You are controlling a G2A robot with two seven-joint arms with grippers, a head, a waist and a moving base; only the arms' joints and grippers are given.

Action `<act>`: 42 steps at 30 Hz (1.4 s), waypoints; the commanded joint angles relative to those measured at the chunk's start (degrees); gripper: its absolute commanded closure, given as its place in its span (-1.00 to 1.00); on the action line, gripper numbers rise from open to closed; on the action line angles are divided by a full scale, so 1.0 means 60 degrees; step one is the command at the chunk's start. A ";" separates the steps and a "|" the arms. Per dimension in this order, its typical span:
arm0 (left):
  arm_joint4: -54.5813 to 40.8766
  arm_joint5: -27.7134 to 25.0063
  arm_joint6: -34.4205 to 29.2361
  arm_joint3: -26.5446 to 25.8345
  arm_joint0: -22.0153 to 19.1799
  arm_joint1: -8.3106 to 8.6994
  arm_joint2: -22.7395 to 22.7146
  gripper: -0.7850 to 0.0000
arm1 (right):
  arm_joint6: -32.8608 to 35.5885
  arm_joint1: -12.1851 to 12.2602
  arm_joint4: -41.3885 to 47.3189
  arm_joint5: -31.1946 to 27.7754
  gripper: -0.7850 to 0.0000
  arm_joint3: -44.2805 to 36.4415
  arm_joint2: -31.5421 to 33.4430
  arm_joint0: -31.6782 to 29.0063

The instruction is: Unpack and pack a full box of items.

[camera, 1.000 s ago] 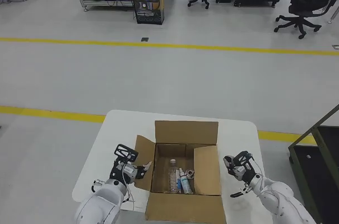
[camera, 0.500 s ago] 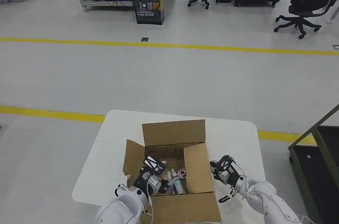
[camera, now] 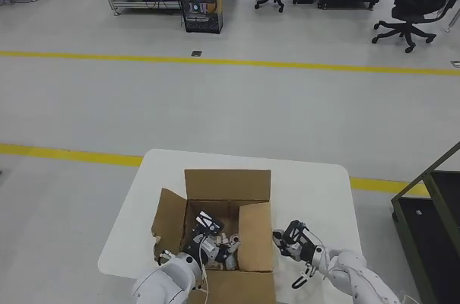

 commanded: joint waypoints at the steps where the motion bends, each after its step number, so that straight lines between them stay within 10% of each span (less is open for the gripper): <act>1: 0.0000 0.0000 0.0000 0.0000 0.0000 0.0000 0.0000 -1.00 | 0.0040 0.0009 -0.0030 -0.0074 1.00 -0.0092 -0.0025 -0.0072; 12: -0.1209 -0.0556 -0.0172 0.0630 -0.0341 -0.0049 0.0279 -1.00 | -0.0028 0.0099 0.0179 0.0069 1.00 -0.0172 0.0414 -0.0121; 24: -0.6227 -0.0808 -0.0995 0.3827 -0.2432 -0.0383 0.0636 -1.00 | -0.0119 0.0327 0.0546 0.0240 1.00 -0.0443 0.1430 -0.0687; 42: -0.8283 -0.0786 -0.0577 0.5192 -0.2677 -0.0433 0.0436 -1.00 | 0.0325 0.0299 0.0558 0.0454 1.00 -0.0626 0.1319 -0.0583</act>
